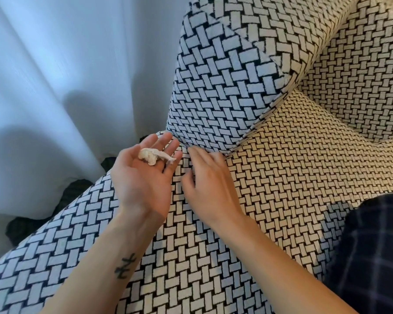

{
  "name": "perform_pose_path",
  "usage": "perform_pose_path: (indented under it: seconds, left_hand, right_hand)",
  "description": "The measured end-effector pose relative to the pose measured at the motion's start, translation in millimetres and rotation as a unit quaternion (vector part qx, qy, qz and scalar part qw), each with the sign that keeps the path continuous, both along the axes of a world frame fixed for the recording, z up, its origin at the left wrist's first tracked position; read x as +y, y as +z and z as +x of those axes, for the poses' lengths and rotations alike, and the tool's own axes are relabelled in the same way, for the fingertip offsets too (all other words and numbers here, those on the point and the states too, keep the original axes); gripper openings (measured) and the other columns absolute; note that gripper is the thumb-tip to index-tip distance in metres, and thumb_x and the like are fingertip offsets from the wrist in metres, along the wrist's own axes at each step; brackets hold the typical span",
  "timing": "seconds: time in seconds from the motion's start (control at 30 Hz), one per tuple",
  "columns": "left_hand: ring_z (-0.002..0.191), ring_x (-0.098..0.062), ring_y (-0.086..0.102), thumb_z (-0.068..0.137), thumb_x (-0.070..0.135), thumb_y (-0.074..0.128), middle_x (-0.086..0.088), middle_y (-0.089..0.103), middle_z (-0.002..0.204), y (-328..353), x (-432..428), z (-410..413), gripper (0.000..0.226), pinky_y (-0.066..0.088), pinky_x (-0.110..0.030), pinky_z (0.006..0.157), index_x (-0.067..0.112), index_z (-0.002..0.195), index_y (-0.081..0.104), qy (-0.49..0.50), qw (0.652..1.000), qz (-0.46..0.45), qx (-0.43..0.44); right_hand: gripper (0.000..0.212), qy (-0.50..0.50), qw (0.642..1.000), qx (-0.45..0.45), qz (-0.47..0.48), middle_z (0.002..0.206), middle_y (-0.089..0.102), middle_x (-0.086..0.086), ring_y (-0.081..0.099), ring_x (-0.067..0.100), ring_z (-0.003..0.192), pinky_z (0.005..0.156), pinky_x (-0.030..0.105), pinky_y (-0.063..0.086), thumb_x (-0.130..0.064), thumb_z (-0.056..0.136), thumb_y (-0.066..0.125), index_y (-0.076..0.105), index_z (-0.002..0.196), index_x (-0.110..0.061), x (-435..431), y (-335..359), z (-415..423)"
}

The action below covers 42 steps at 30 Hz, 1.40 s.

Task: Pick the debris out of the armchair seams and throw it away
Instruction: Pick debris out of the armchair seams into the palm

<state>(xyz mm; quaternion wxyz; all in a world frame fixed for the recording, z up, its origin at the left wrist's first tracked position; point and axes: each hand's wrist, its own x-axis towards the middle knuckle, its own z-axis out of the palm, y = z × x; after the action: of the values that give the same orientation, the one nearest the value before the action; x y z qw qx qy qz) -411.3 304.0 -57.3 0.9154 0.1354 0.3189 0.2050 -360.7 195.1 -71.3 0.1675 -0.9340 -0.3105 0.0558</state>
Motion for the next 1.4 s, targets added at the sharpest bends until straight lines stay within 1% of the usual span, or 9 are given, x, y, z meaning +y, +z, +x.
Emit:
perform_pose_path:
  seconds: [0.1, 0.23, 0.33, 0.43, 0.63, 0.83, 0.97, 1.23, 1.4]
  left_hand:
    - [0.114, -0.03, 0.071, 0.103, 0.021, 0.033, -0.015, 0.076, 0.117, -1.0, 0.6, 0.5, 0.039, 0.054, -0.043, 0.1, 0.004, 0.121, 0.063, -0.016, 1.0, 0.005, 0.006]
    - [0.112, -0.03, 0.072, 0.102, 0.021, 0.034, -0.015, 0.077, 0.115, 0.1, 2.1, -0.1, 0.038, 0.055, -0.042, 0.099, 0.004, 0.12, 0.063, -0.017, 1.0, 0.001, 0.009]
    - [0.112, -0.031, 0.072, 0.101, 0.019, 0.036, -0.015, 0.077, 0.114, 1.2, 2.9, -0.2, 0.037, 0.055, -0.043, 0.099, 0.003, 0.121, 0.063, -0.013, 1.0, 0.003, 0.014]
    - [0.111, -0.031, 0.073, 0.101, 0.018, 0.036, -0.015, 0.077, 0.115, 1.7, 3.7, 0.0, 0.036, 0.056, -0.042, 0.098, 0.003, 0.119, 0.063, -0.012, 1.0, 0.003, 0.019]
    - [0.111, -0.031, 0.073, 0.102, 0.017, 0.036, -0.014, 0.077, 0.11, 0.9, 4.8, 1.1, 0.035, 0.056, -0.042, 0.097, 0.003, 0.115, 0.065, -0.017, 1.0, 0.005, 0.026]
    - [0.109, -0.032, 0.073, 0.101, 0.016, 0.037, -0.015, 0.076, 0.109, 0.3, 5.9, 1.7, 0.034, 0.056, -0.042, 0.095, 0.002, 0.115, 0.065, -0.017, 0.999, 0.003, 0.032]
    - [0.108, -0.031, 0.074, 0.101, 0.017, 0.037, -0.016, 0.076, 0.113, -0.3, 6.2, 1.1, 0.036, 0.056, -0.042, 0.096, 0.001, 0.118, 0.065, -0.022, 0.999, 0.003, 0.032]
    - [0.108, -0.028, 0.074, 0.102, 0.019, 0.037, -0.013, 0.078, 0.111, 2.5, 8.9, -0.3, 0.037, 0.055, -0.04, 0.093, 0.004, 0.12, 0.065, -0.039, 0.999, -0.007, 0.023]
    - [0.105, -0.028, 0.075, 0.101, 0.019, 0.038, -0.015, 0.076, 0.116, 3.4, 12.5, -2.7, 0.037, 0.055, -0.04, 0.092, 0.004, 0.122, 0.064, -0.028, 0.999, -0.019, 0.016]
  right_hand:
    - [0.042, -0.031, 0.999, -0.009, 0.01, 0.13, 0.058, -0.004, 0.041, 0.016, 0.112, 0.103, 0.035, 0.042, -0.028, 0.101, 0.042, 0.046, 0.141, -0.014, 9.9, -6.8, -4.3]
    - [0.022, -0.074, 0.996, 0.002, 0.048, 0.103, 0.06, -0.009, 0.04, 0.015, 0.099, 0.09, 0.039, 0.046, -0.023, 0.101, 0.043, 0.058, 0.117, -0.018, 18.8, -11.4, -3.5]
    - [0.02, -0.103, 0.991, 0.012, 0.083, 0.095, 0.053, -0.012, 0.042, 0.016, 0.099, 0.09, 0.038, 0.047, -0.016, 0.1, 0.047, 0.064, 0.111, -0.017, 23.5, -7.4, -2.5]
    - [0.024, -0.113, 0.989, 0.023, 0.096, 0.093, 0.048, -0.017, 0.043, 0.014, 0.103, 0.096, 0.038, 0.046, -0.014, 0.1, 0.048, 0.065, 0.117, -0.016, 25.2, -4.1, -4.4]
    - [0.042, -0.089, 0.994, 0.028, 0.052, 0.121, 0.064, -0.007, 0.046, 0.014, 0.114, 0.103, 0.04, 0.045, -0.025, 0.096, 0.036, 0.06, 0.129, -0.017, 21.0, -5.4, -2.7]
    - [0.046, -0.033, 0.999, -0.011, 0.009, 0.137, 0.057, -0.005, 0.043, 0.014, 0.121, 0.11, 0.033, 0.042, -0.025, 0.1, 0.034, 0.052, 0.141, -0.015, 8.3, -10.3, -4.2]
    - [0.051, -0.01, 0.999, 0.002, 0.041, 0.156, 0.042, -0.004, 0.03, 0.008, 0.143, 0.12, 0.022, 0.024, -0.022, 0.105, 0.037, 0.036, 0.155, -0.013, -10.7, -19.1, -13.3]
    - [0.052, 0.043, 0.997, -0.065, -0.018, 0.154, 0.044, 0.003, 0.033, 0.016, 0.144, 0.124, 0.03, 0.022, -0.025, 0.104, 0.028, 0.04, 0.151, -0.008, -13.3, -18.6, -10.3]
    - [0.057, 0.109, 0.987, -0.089, -0.077, 0.159, 0.038, 0.009, 0.031, 0.023, 0.148, 0.126, 0.034, 0.021, -0.017, 0.098, 0.034, 0.037, 0.153, -0.003, -7.0, -10.3, -4.4]
